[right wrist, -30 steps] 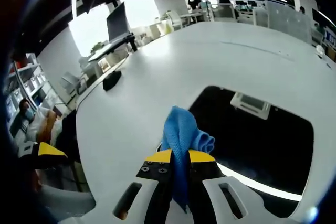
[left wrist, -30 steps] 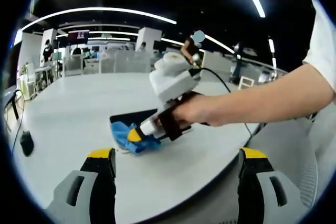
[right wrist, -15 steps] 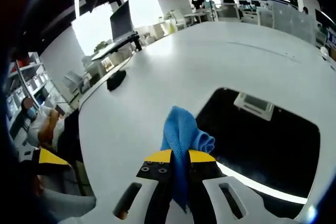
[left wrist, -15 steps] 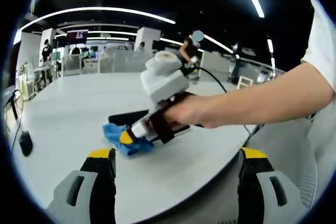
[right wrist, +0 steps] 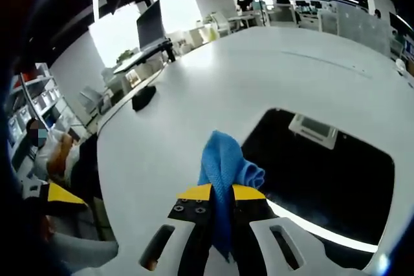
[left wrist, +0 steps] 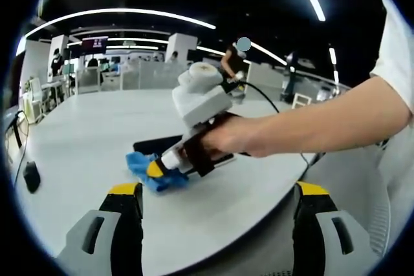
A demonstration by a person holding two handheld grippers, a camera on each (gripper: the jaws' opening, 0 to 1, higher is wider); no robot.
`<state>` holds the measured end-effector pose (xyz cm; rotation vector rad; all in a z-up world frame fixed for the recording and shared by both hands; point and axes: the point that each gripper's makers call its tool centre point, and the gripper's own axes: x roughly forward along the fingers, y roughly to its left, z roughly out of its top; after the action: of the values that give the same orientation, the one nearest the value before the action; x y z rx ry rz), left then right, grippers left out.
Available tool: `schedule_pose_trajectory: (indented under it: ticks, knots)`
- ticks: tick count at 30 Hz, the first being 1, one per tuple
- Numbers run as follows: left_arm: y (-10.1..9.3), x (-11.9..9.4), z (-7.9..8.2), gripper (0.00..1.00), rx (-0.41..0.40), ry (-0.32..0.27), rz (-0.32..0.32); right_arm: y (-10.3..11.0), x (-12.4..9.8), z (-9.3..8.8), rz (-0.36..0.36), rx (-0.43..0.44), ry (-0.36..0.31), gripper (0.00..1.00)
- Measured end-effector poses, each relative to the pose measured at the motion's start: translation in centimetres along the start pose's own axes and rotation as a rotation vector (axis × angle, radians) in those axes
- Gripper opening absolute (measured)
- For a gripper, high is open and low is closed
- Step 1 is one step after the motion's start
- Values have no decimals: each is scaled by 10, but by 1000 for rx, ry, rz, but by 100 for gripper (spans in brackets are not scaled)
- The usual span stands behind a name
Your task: Wipe the mirror surface with the cleaning cloth until all visible marks leave the cleaned area.
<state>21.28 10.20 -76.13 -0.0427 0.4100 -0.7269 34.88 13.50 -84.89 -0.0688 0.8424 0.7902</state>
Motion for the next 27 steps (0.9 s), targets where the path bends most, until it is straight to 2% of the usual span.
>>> schedule_pose_trajectory:
  ticks: [27]
  knots:
    - [-1, 0, -1, 96, -3, 5, -3, -9, 5, 3, -4, -1, -9, 4]
